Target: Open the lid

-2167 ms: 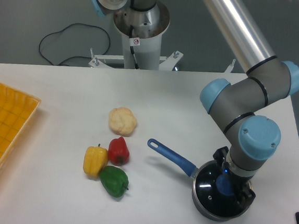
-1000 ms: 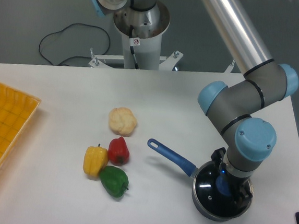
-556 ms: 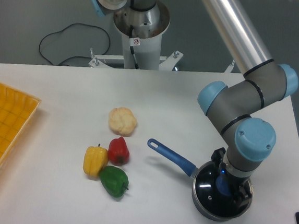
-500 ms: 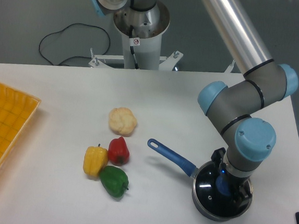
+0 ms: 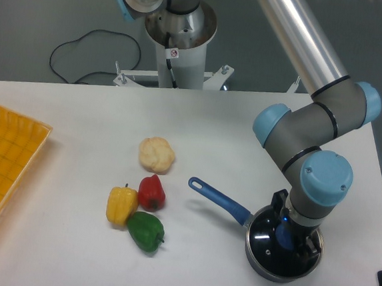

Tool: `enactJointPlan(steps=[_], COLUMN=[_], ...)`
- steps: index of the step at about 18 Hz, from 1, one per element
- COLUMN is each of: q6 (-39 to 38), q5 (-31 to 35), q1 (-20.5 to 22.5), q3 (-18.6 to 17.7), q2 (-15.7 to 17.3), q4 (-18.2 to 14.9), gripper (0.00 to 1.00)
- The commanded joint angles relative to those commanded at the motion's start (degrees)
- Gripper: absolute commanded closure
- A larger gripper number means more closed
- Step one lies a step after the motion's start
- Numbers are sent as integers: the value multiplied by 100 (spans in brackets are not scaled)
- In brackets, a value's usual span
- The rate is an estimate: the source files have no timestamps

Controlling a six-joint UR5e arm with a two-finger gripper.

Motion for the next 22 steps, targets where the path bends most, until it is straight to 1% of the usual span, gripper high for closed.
enactJointPlan(steps=[6,13,16,22], q6=[-27,-27,-27,-123], q5=[17,97,62,53], q1=[0,0,53,88], q3=[-26,-53,-342,-738], q2=[52,149,430,808], q4=[-9,-26,-26,-35], gripper=[37,38,38,39])
